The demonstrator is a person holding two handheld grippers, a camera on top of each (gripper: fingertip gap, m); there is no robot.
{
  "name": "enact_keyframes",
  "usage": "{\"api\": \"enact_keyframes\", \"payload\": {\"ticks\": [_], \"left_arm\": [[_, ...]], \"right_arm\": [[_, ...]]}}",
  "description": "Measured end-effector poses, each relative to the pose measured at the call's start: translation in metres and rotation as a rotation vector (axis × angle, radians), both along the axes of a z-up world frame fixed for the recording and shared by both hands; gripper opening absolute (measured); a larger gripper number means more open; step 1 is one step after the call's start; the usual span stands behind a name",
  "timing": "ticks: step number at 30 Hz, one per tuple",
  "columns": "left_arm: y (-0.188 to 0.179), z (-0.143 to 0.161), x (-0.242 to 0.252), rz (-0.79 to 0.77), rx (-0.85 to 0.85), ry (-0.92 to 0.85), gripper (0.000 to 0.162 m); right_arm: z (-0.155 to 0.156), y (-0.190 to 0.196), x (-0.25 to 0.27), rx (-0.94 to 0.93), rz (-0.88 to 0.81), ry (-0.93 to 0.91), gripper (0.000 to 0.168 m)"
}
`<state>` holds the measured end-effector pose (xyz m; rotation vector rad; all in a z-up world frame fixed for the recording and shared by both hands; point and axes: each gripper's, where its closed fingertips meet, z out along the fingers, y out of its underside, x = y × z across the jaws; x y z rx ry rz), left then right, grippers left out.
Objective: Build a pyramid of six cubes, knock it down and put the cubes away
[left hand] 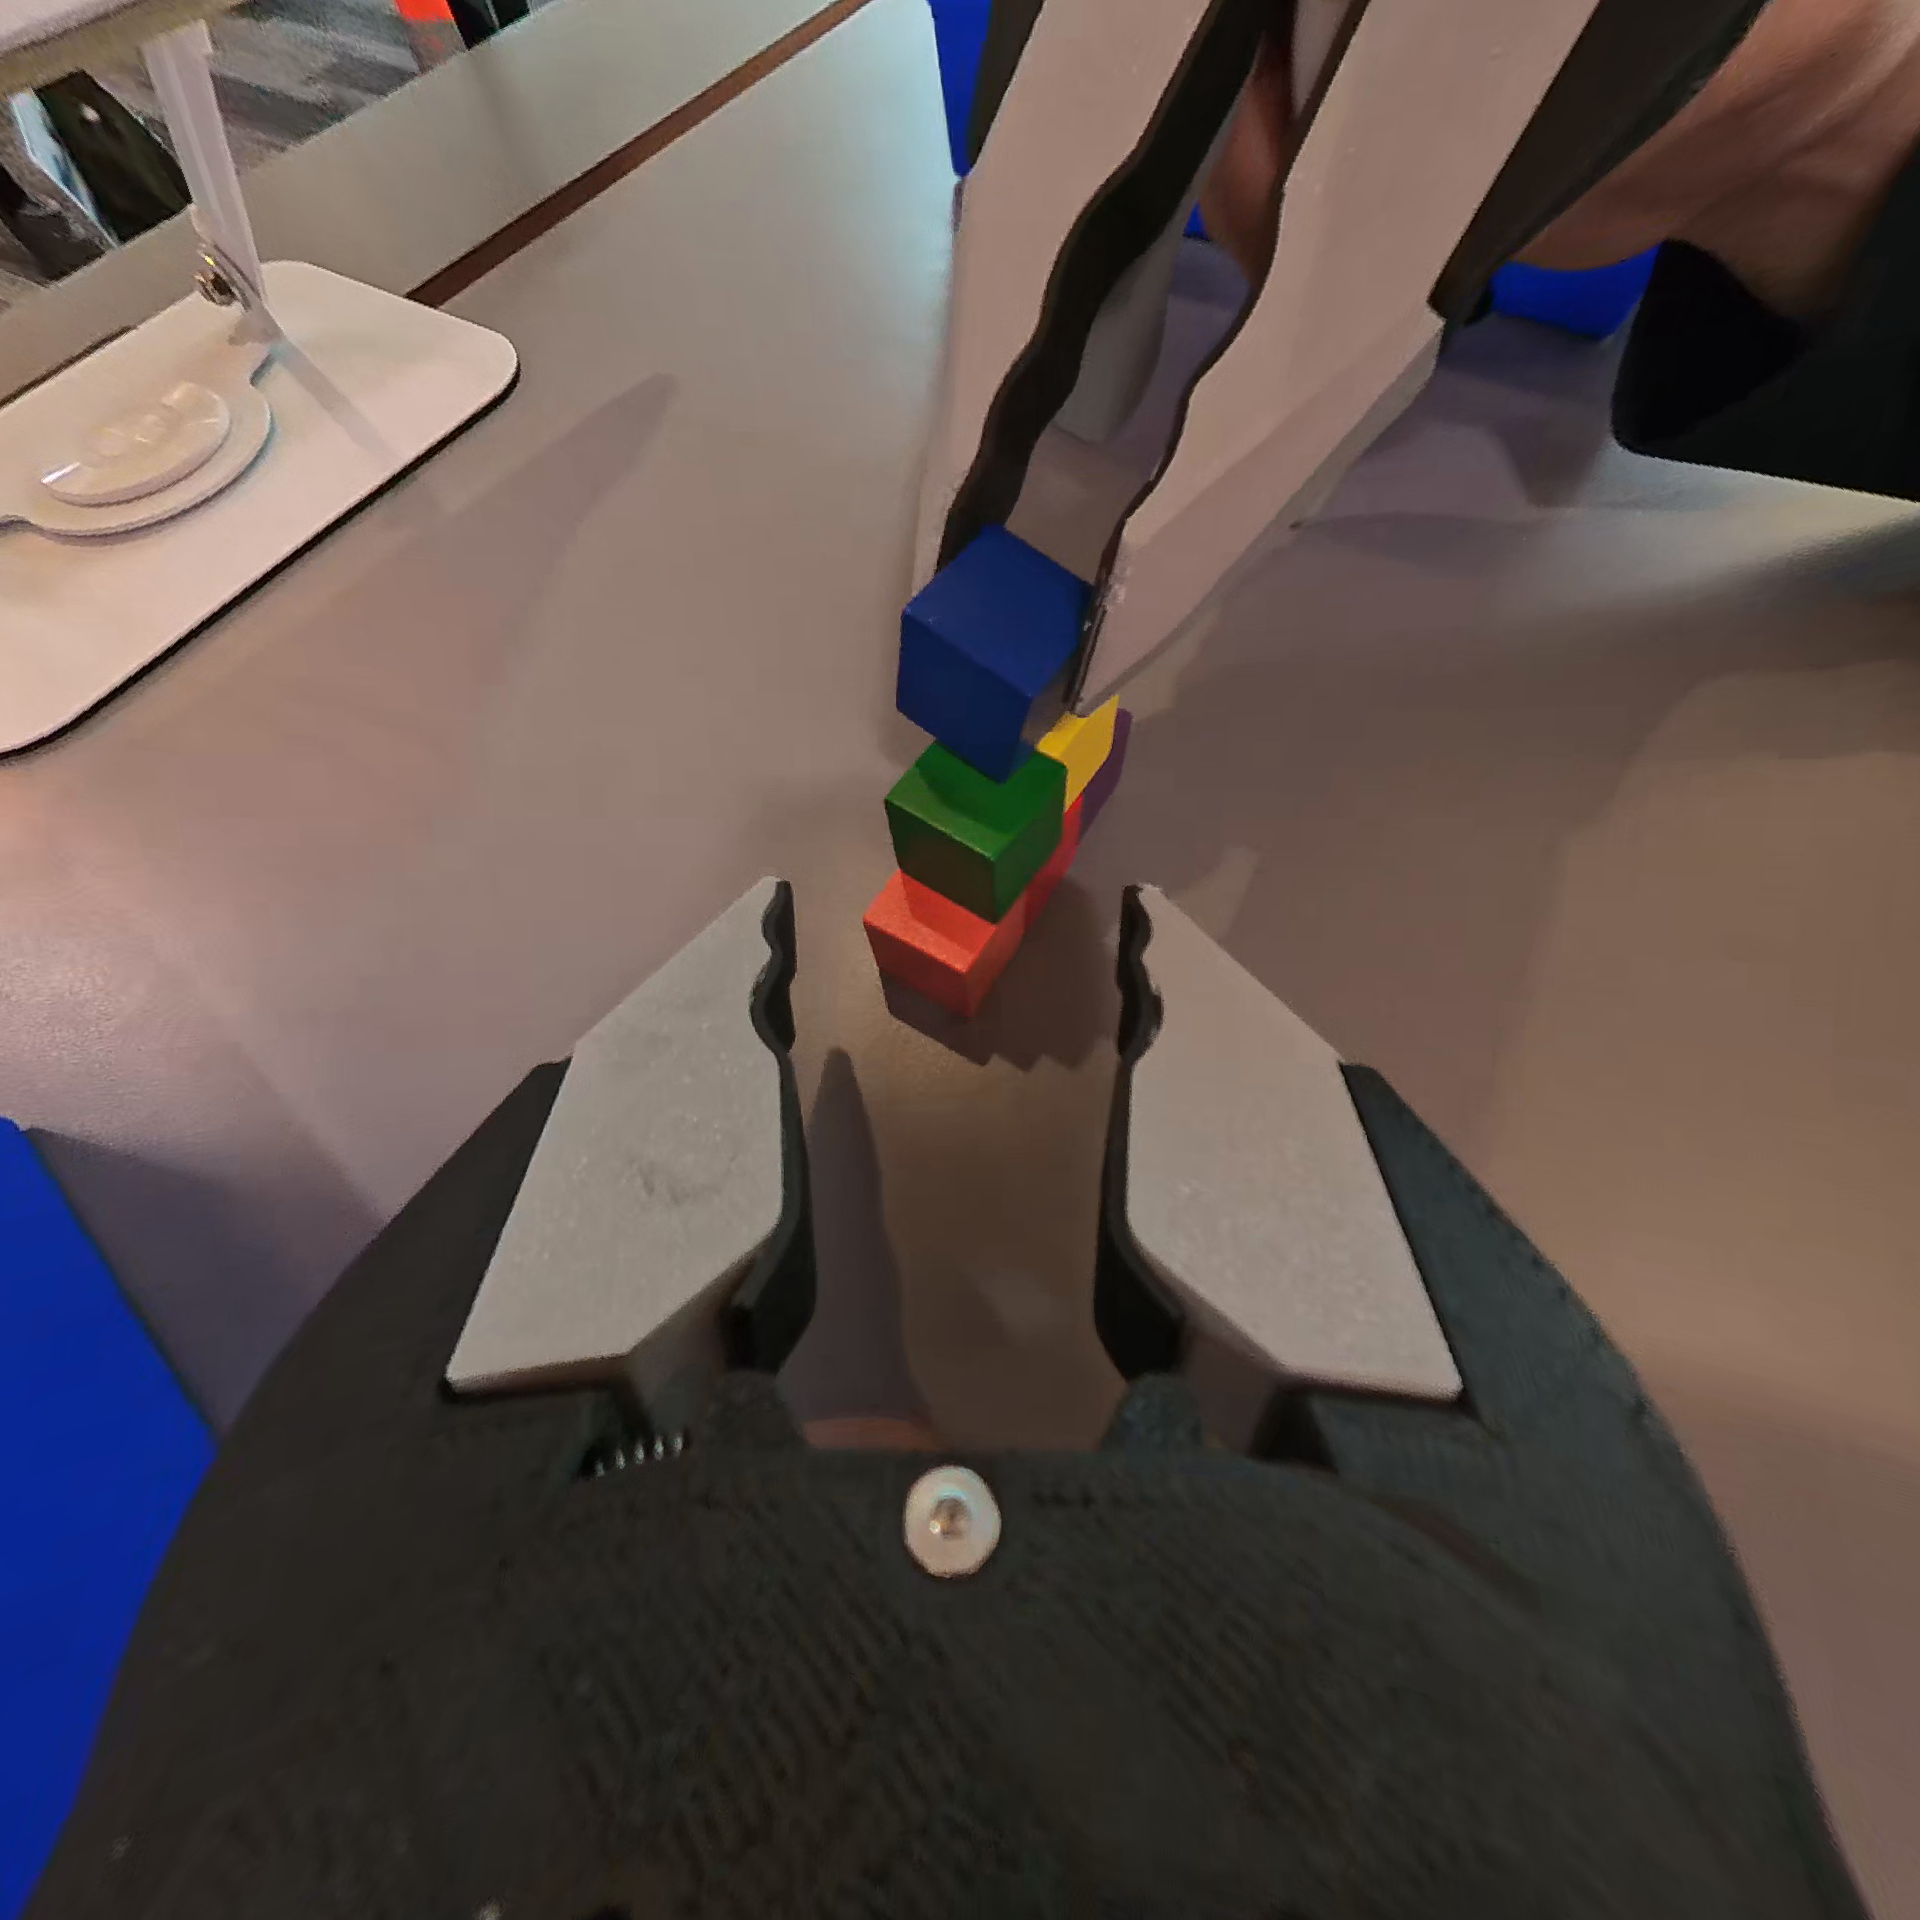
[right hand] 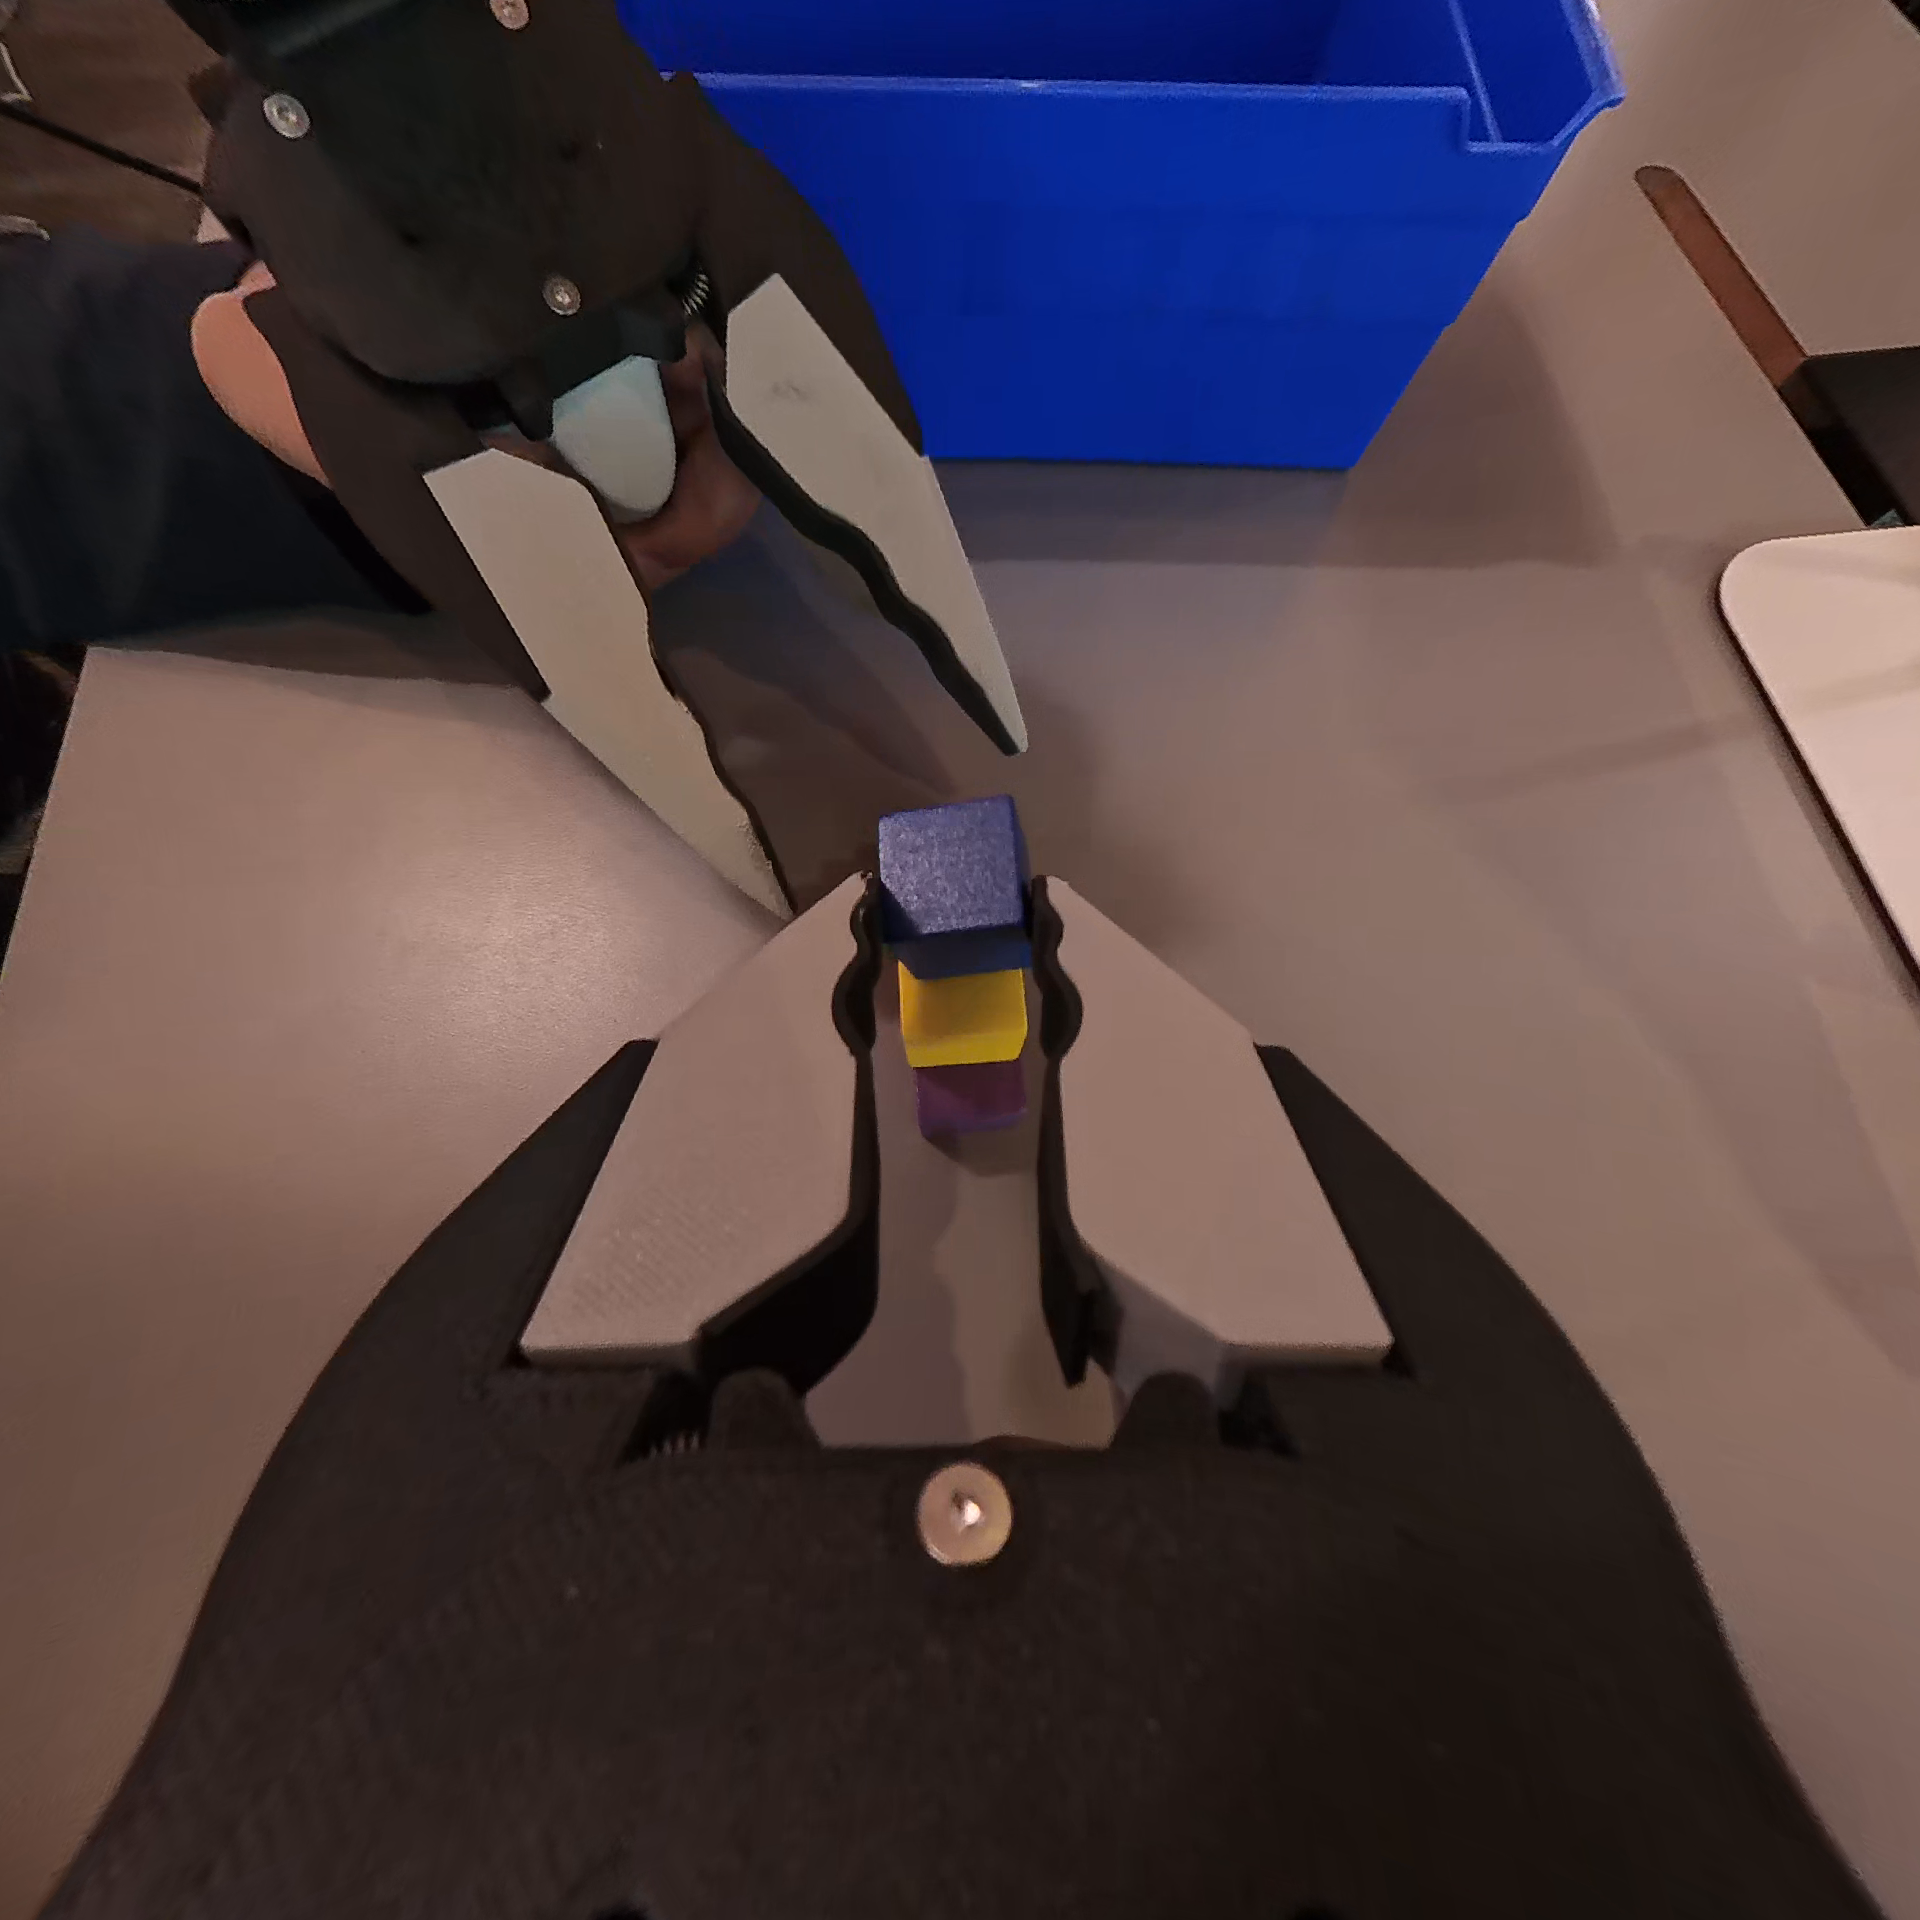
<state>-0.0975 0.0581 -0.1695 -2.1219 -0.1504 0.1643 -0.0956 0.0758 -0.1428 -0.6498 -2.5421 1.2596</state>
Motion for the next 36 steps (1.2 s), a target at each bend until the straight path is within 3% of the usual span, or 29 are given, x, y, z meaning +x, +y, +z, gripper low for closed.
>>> {"api": "enact_keyframes", "payload": {"ticks": [10,26,36], "left_arm": [[0.000,-0.003,-0.003,0.017,0.008,-0.036,0.060],[-0.003,-0.004,-0.010,0.051,0.020,-0.024,0.060],[-0.003,-0.004,-0.013,0.066,0.019,0.004,0.057]], "right_arm": [[0.015,0.000,0.004,-0.066,-0.011,0.034,0.033],[0.057,0.033,-0.004,-0.324,-0.246,0.242,0.031],[0.045,0.044,-0.012,-0.357,-0.313,0.161,0.031]]}}
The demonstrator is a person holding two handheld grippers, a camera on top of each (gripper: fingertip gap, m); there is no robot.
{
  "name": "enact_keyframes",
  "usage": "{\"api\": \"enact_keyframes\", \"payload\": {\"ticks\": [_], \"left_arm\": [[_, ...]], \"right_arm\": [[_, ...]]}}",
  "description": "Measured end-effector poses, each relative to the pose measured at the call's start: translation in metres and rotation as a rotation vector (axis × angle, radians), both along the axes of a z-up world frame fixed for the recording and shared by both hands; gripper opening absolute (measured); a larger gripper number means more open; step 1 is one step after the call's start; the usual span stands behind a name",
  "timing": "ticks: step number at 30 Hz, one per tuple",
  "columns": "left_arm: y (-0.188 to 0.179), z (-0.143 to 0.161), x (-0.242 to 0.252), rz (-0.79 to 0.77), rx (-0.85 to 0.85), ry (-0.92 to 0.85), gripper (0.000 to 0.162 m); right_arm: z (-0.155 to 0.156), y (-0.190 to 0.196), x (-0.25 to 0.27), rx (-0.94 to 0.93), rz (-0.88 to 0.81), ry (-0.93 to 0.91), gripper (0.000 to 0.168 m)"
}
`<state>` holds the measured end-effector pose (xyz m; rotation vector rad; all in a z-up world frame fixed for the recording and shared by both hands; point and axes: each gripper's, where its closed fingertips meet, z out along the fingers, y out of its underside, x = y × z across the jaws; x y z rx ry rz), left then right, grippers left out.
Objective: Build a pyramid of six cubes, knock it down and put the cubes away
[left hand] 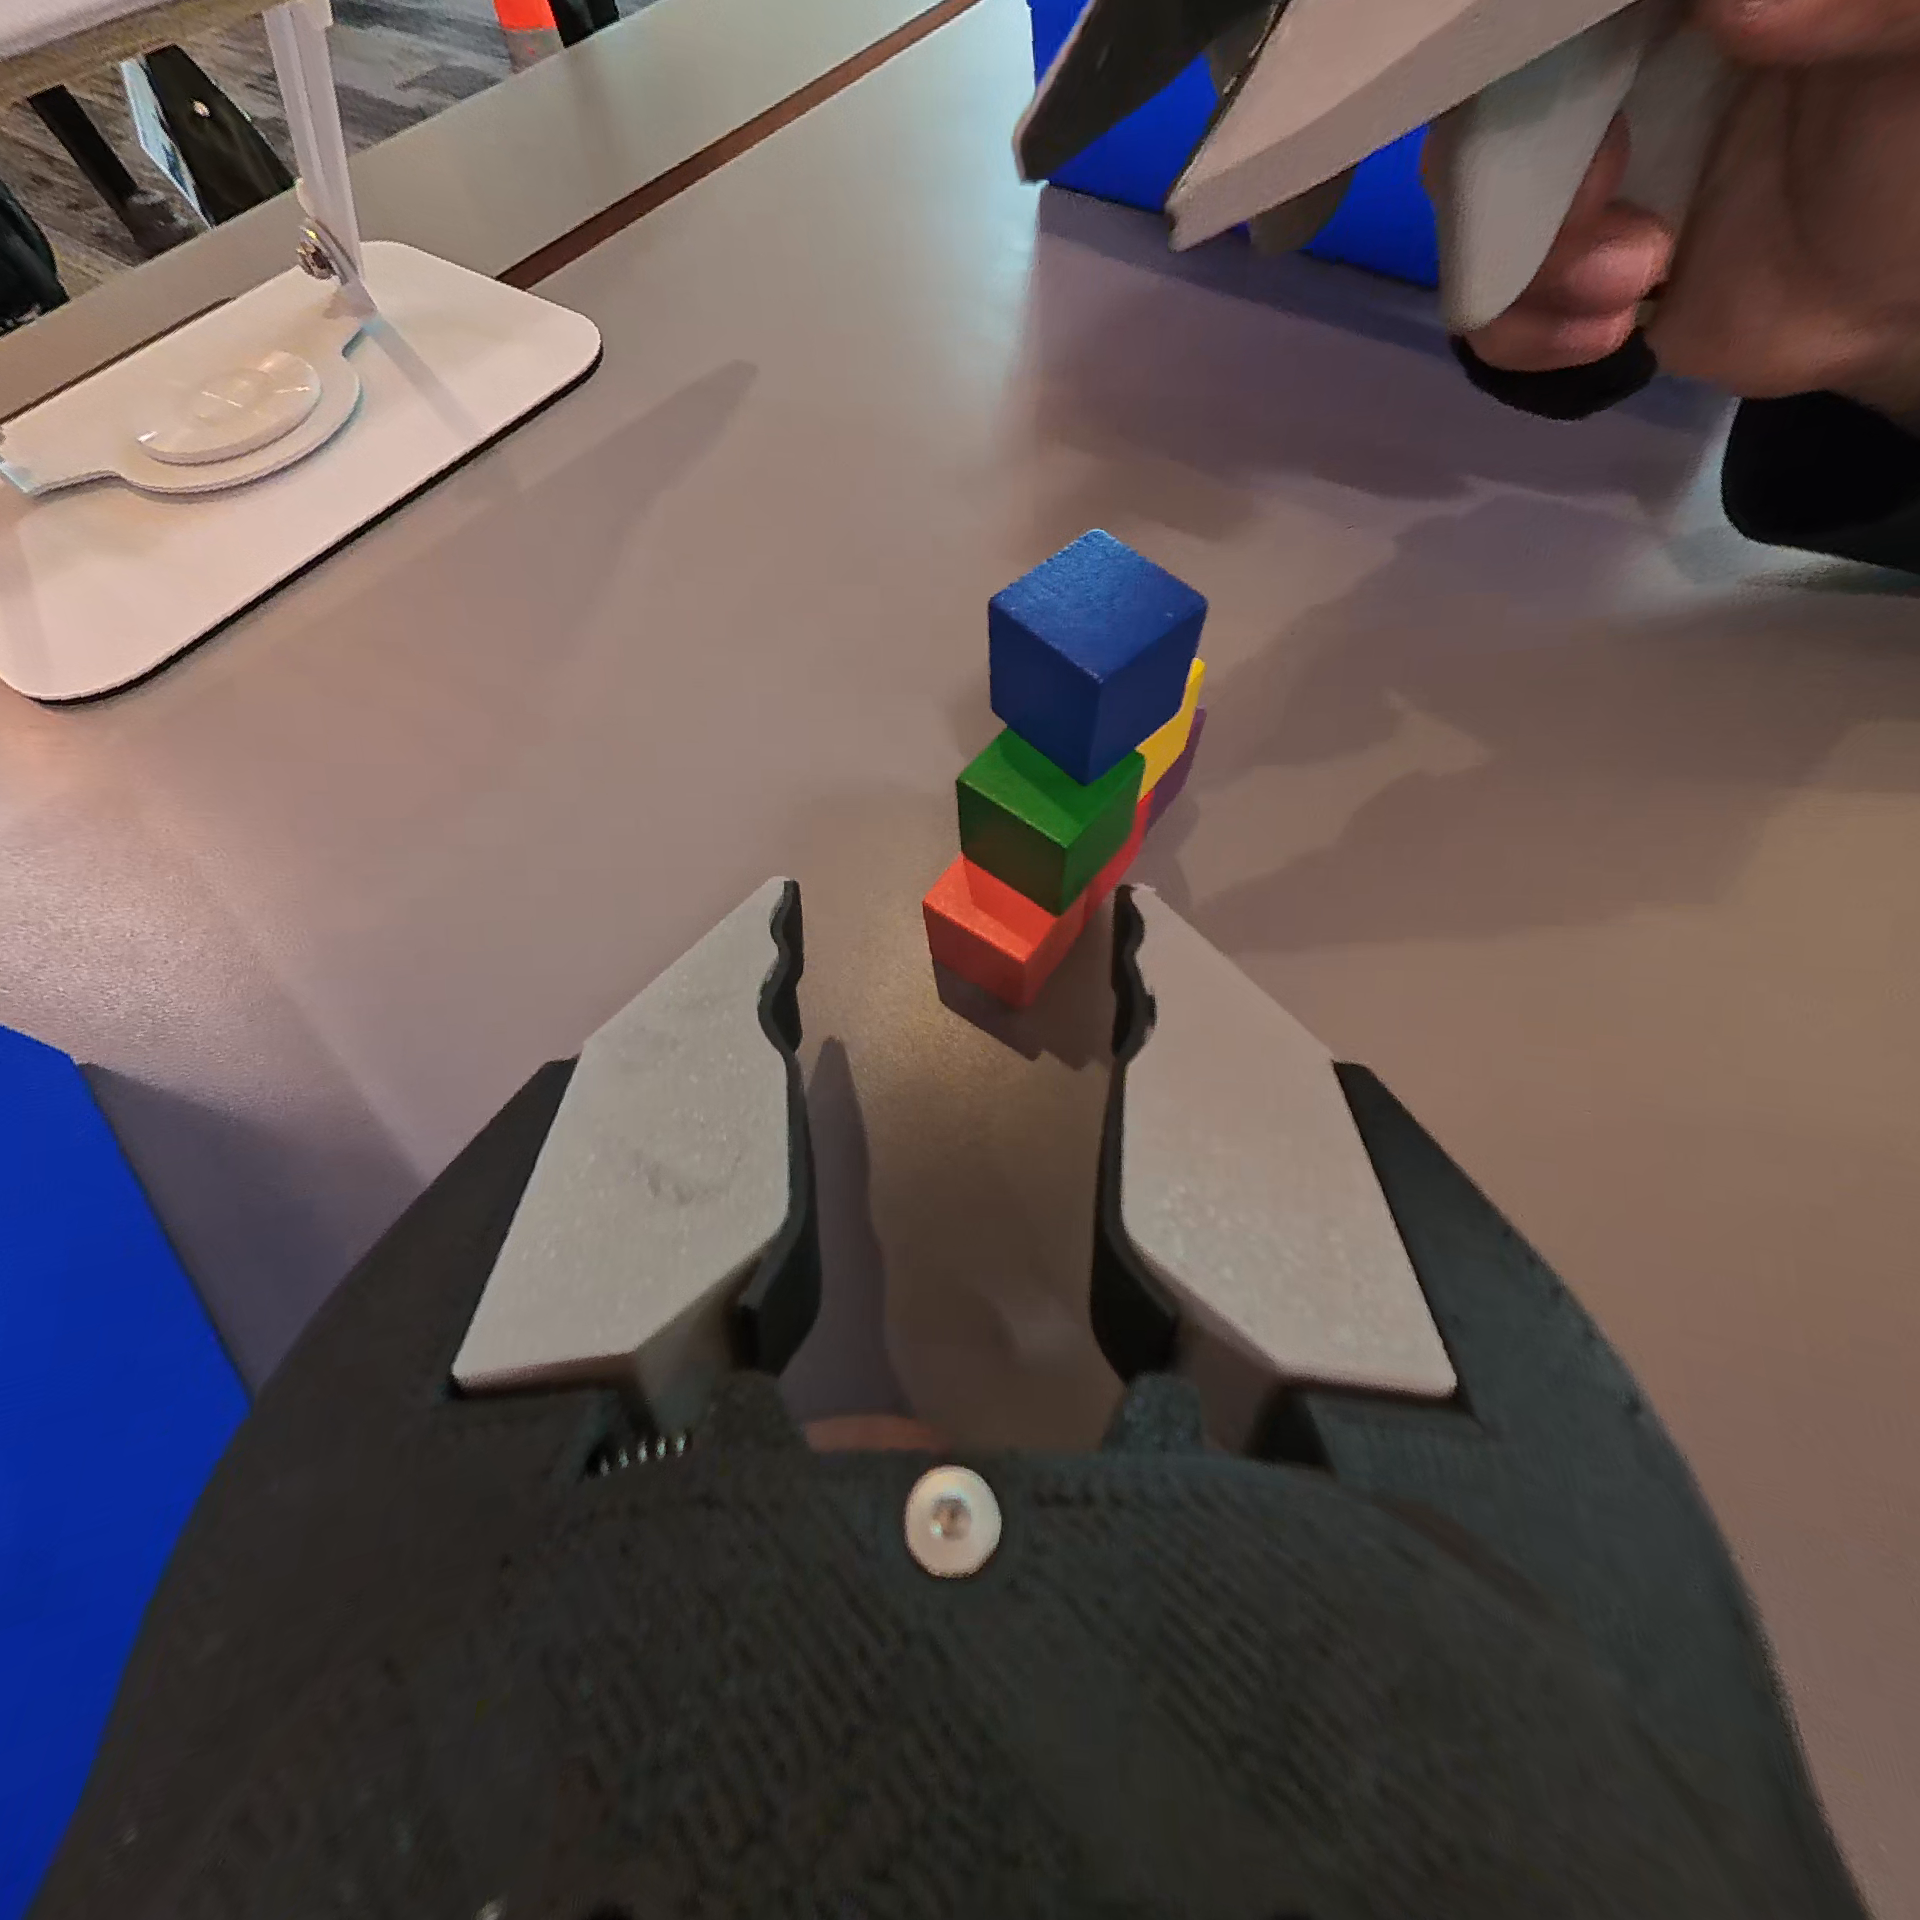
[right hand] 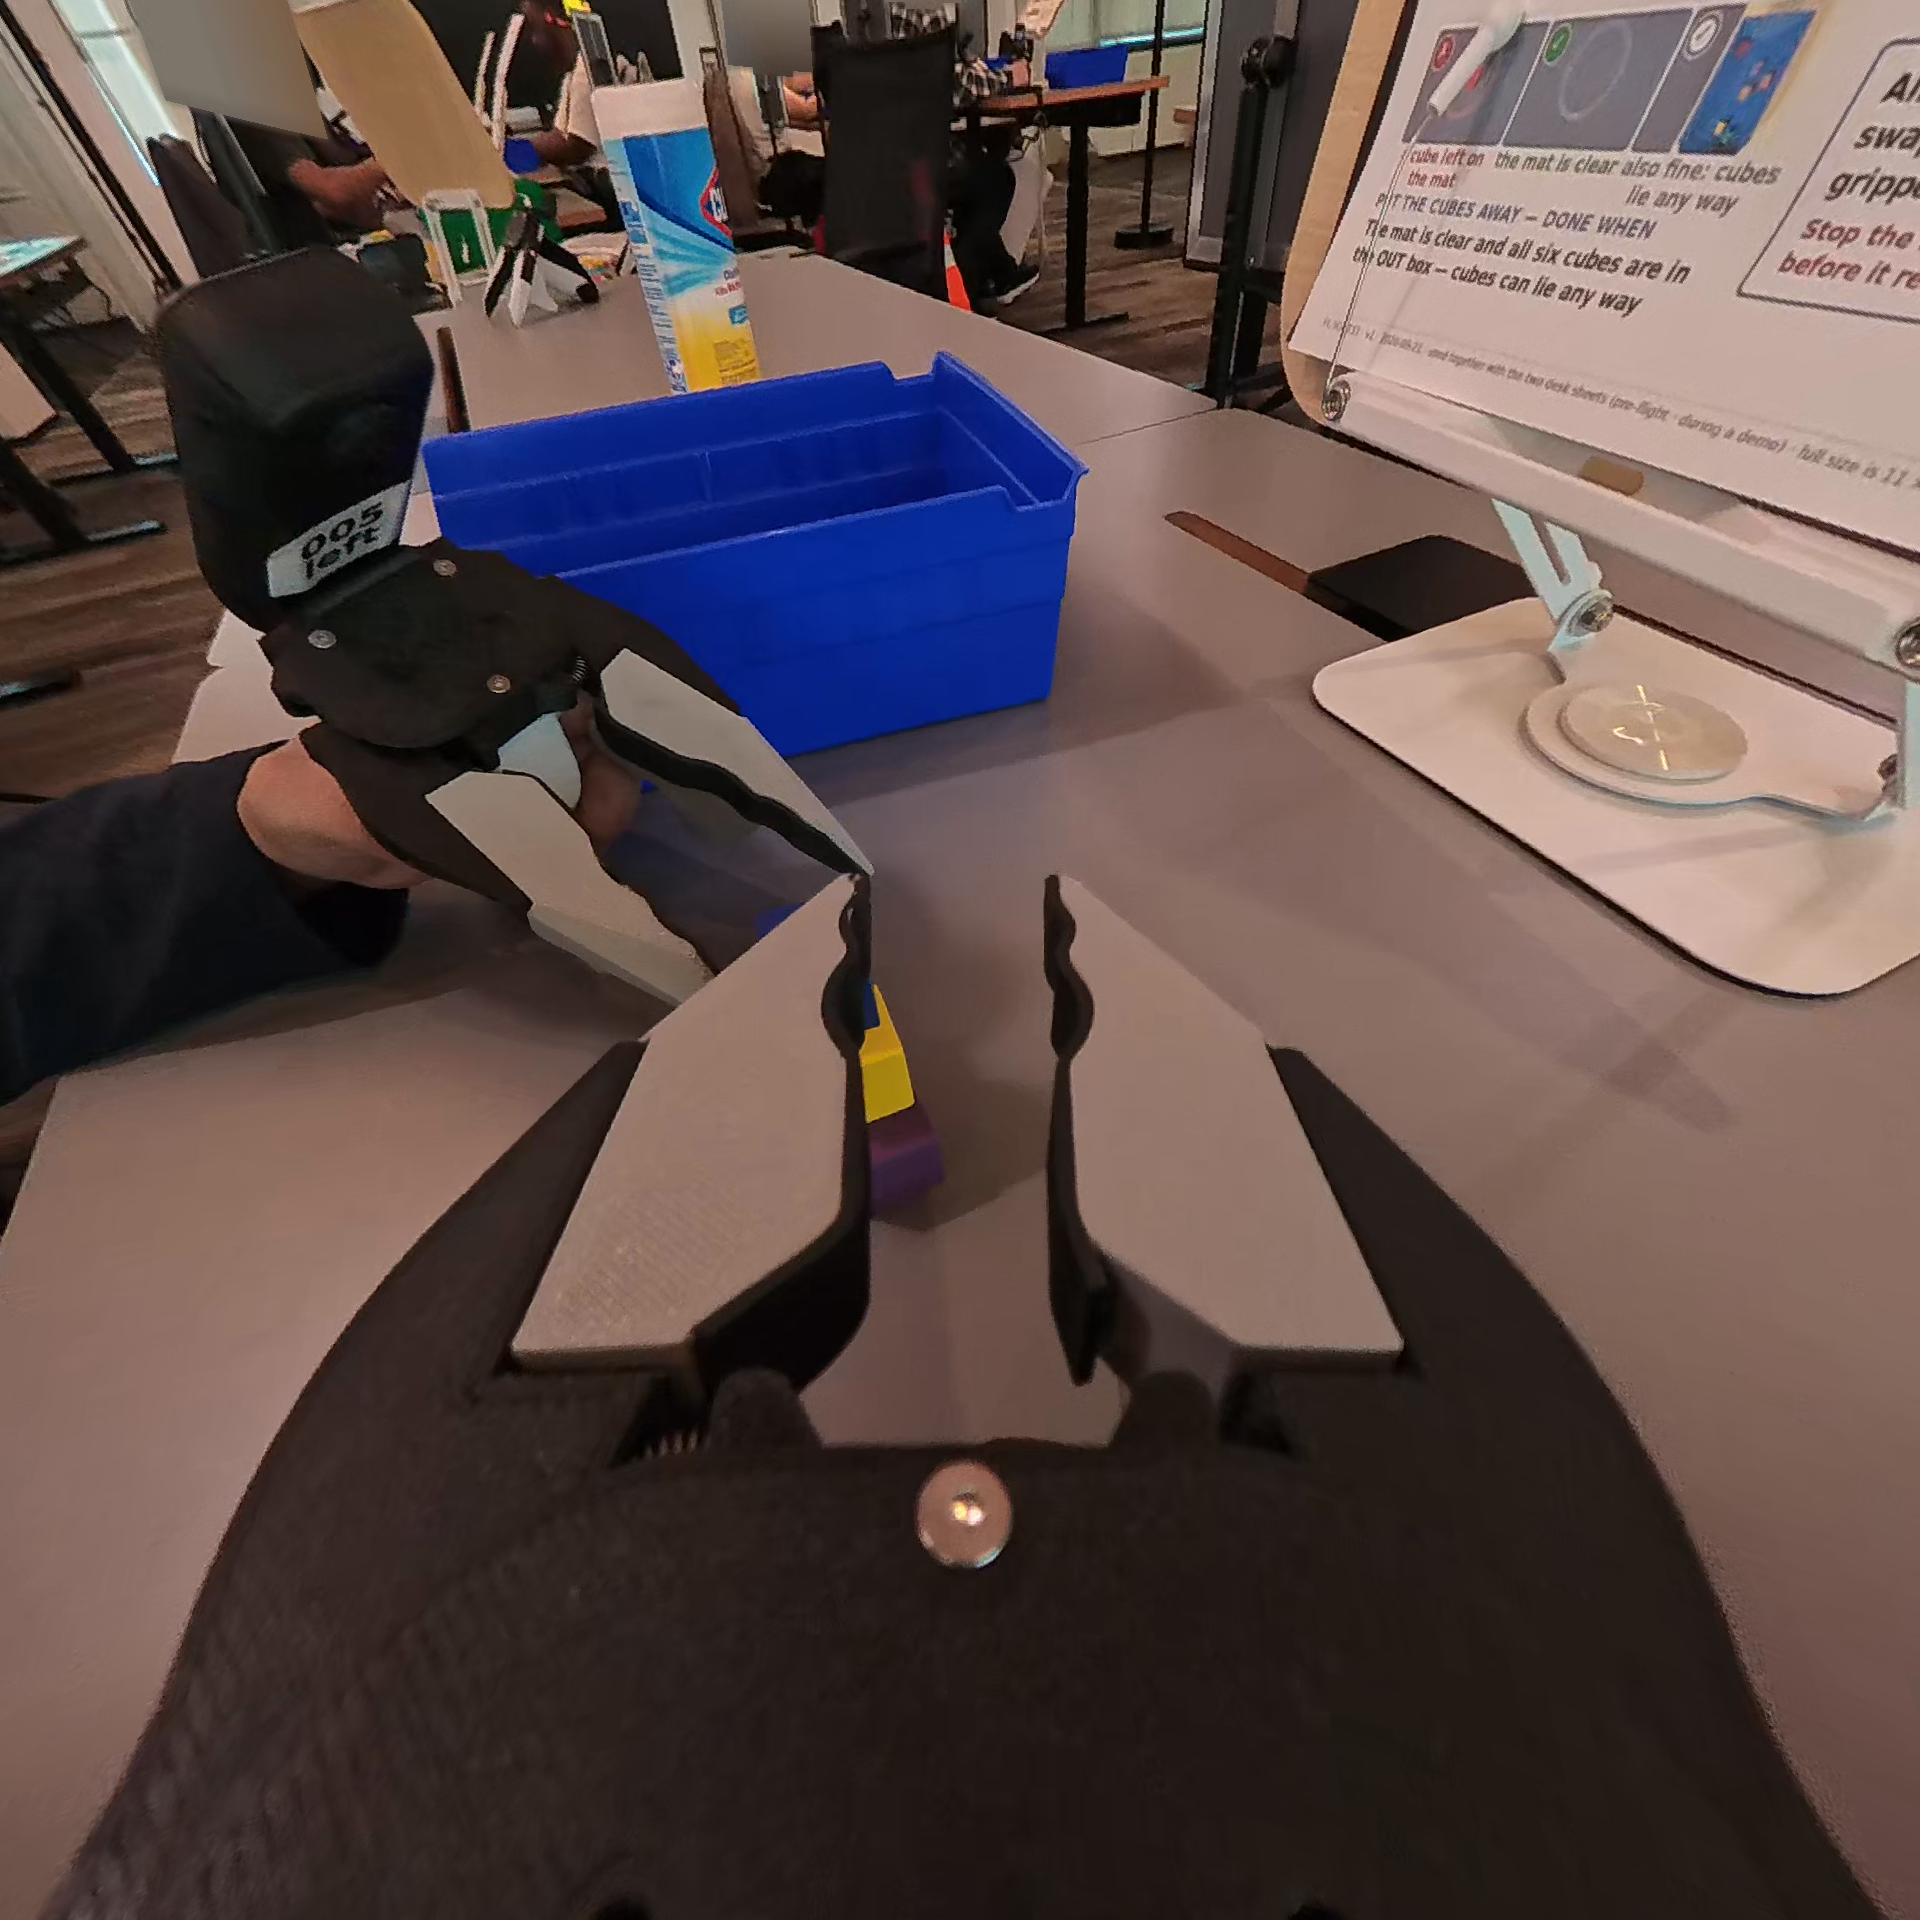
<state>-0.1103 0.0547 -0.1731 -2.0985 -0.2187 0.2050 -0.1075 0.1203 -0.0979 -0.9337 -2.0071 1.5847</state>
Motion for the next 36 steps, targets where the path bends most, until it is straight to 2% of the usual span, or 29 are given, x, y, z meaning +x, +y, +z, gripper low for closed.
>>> {"api": "enact_keyframes", "payload": {"ticks": [19,36], "left_arm": [[-0.005,0.003,-0.010,0.053,0.022,0.000,0.053],[-0.012,0.011,-0.011,0.051,0.040,0.074,0.054]], "right_arm": [[-0.030,-0.017,0.000,0.125,0.027,-0.052,0.034],[-0.013,-0.004,0.000,0.099,-0.009,0.002,0.036]]}}
